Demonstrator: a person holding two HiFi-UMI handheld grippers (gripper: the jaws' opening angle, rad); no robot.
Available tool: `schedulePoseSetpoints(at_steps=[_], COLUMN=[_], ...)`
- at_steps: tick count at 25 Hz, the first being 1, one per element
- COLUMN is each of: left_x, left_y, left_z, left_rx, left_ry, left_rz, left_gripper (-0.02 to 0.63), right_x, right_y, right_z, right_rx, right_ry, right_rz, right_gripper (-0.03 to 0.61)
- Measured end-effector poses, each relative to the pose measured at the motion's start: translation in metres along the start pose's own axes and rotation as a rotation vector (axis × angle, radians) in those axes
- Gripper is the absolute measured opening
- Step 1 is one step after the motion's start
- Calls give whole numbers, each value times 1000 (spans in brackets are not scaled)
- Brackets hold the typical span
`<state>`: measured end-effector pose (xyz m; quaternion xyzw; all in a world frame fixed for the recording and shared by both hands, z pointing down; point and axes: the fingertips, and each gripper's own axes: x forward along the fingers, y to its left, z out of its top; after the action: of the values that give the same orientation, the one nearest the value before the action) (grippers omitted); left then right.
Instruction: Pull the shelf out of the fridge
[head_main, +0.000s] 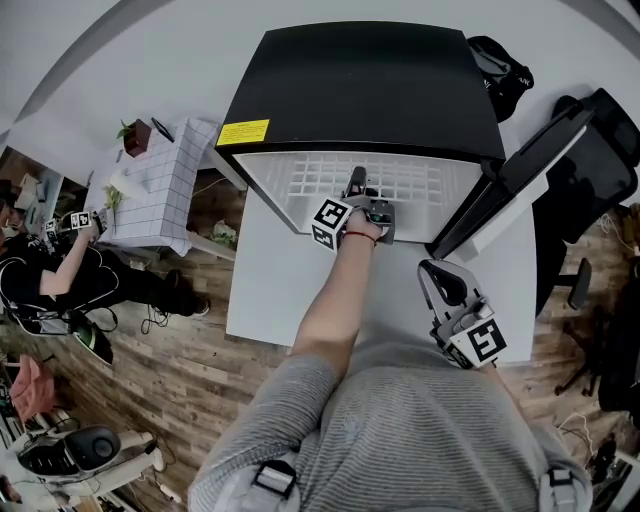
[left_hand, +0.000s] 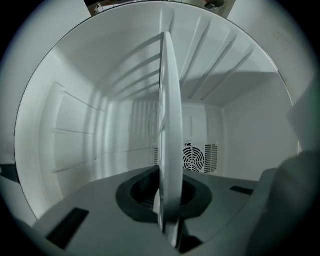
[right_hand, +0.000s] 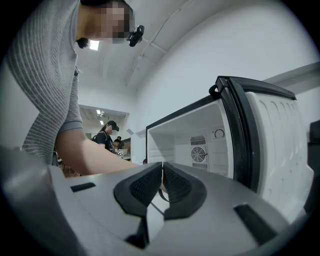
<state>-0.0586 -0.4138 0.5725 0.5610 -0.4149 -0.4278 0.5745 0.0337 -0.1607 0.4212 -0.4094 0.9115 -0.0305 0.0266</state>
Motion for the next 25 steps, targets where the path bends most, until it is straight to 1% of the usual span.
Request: schedulePoseSetpoints(at_steps=[7,25], left_x=[0,-3], left_y=[0,2], left_z=[1,0], left_rx=[1,8], left_ry=[4,-6], left_rz=[15,10], left_gripper=[37,35], right_x=[3,0], right_y=[1,7], right_z=[3,7], right_rx=[-3,-15], right_ry=[2,-3], right_rz=[0,13], right_gripper=[14,14])
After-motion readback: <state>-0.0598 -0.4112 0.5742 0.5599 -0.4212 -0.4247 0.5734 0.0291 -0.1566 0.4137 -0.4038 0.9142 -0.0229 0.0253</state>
